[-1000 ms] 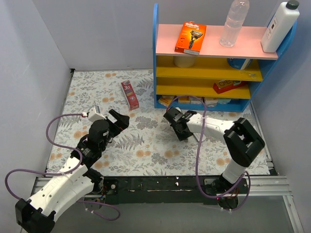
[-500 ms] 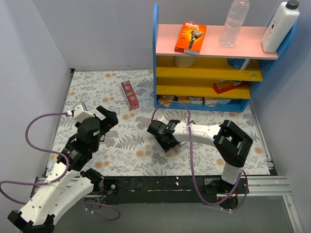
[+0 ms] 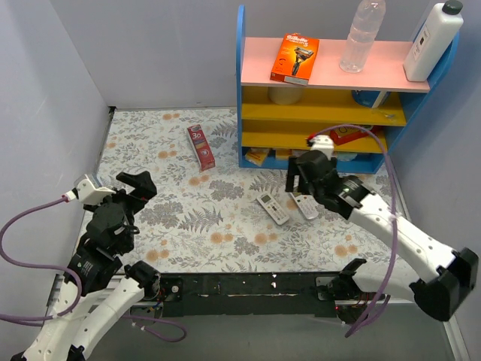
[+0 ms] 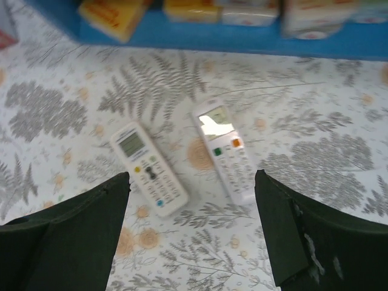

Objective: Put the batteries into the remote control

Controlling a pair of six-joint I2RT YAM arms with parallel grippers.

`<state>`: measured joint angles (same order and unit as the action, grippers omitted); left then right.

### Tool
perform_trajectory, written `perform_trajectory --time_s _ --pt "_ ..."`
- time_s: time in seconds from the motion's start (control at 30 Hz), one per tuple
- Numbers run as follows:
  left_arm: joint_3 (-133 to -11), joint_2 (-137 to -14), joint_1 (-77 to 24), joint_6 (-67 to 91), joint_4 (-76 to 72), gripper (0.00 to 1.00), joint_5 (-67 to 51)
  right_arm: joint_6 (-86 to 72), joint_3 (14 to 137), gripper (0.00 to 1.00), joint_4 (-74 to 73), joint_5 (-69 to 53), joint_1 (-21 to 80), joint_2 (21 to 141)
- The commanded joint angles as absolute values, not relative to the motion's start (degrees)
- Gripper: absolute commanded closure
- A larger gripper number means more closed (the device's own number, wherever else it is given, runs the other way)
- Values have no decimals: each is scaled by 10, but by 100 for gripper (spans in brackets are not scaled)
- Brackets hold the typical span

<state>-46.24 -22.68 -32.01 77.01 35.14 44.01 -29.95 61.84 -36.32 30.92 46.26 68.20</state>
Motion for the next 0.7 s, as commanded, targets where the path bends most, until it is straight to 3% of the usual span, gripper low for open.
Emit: perform_trajectory --time_s 0.0,0.2,0.4,0.67 --pt "-483 -219 -319 758 366 2 478 -314 547 9 -338 329 362 581" --pt "-478 -200 -318 766 374 2 489 -261 492 3 -323 399 278 429" --pt "-485 -204 -319 784 396 2 482 -245 451 3 -307 439 274 312" --pt "-485 -194 -319 823 434 2 491 -224 433 3 -296 439 274 251"
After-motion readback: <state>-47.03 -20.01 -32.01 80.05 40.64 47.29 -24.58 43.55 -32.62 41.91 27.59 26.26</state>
